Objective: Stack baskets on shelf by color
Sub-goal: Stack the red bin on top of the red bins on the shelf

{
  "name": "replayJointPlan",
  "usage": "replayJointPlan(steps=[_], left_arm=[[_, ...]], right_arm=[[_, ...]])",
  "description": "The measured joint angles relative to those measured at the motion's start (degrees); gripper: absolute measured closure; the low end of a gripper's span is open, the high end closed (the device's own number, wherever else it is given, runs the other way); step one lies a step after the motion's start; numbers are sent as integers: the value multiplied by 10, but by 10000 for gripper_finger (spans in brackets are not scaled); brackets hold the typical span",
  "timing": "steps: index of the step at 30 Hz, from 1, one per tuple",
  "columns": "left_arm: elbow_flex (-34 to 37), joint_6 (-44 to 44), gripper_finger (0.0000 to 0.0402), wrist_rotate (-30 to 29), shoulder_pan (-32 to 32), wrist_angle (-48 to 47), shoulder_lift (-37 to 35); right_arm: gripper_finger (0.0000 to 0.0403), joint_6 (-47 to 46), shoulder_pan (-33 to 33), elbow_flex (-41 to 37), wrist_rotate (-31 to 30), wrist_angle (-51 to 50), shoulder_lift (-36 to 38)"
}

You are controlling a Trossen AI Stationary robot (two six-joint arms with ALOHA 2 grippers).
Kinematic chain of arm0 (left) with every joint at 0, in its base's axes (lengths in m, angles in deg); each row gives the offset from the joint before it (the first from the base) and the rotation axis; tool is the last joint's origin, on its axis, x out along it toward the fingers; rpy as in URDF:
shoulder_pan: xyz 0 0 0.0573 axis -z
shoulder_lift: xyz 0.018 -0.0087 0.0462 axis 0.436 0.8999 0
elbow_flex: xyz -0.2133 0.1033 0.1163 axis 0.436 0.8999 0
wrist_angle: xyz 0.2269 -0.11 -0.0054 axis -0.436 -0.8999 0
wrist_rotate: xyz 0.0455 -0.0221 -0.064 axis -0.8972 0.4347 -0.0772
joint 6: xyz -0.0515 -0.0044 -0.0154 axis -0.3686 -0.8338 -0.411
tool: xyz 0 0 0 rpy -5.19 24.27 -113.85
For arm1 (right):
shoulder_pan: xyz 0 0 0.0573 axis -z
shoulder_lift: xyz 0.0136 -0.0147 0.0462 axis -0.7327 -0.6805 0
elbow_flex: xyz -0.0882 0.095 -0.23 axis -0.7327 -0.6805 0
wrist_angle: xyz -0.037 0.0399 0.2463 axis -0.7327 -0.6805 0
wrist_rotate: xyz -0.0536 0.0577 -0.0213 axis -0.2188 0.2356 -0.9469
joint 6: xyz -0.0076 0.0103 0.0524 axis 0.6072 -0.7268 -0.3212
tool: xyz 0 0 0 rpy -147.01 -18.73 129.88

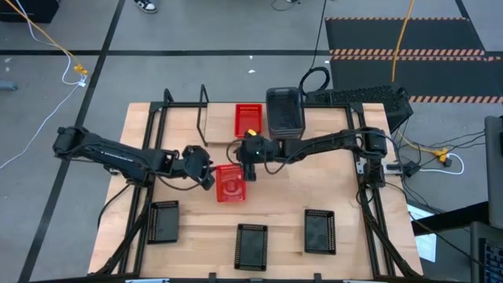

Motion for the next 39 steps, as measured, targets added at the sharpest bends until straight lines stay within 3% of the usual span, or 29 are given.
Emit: replayJointPlan(steps=[5, 8, 10, 14, 17, 29, 33, 39], left_arm=[[0, 8, 268, -37, 0, -33, -10], [0, 10, 268, -78, -3, -59, -10], [0, 18, 268, -98, -10, -62, -10], [0, 42, 268, -108, -27, -49, -10], [0, 52, 268, -108, -31, -42, -10], [0, 61, 268, -106, -31, -41, -10], [0, 70, 268, -106, -31, -42, -10], [0, 84, 268, -104, -31, -43, -10]], right_arm=[[201, -20, -19, -1, 123, -46, 2], [201, -57, -55, -1, 150, -42, 4], [201, -64, -88, -1, 126, -42, 3], [201, -62, -142, -1, 1, -41, 3], [202, -80, -158, -1, -51, -42, 2], [207, -128, -159, -2, -46, -41, -58], [252, -119, -152, -2, -34, -54, -51], [387, -89, -120, -2, 72, -101, 7]])
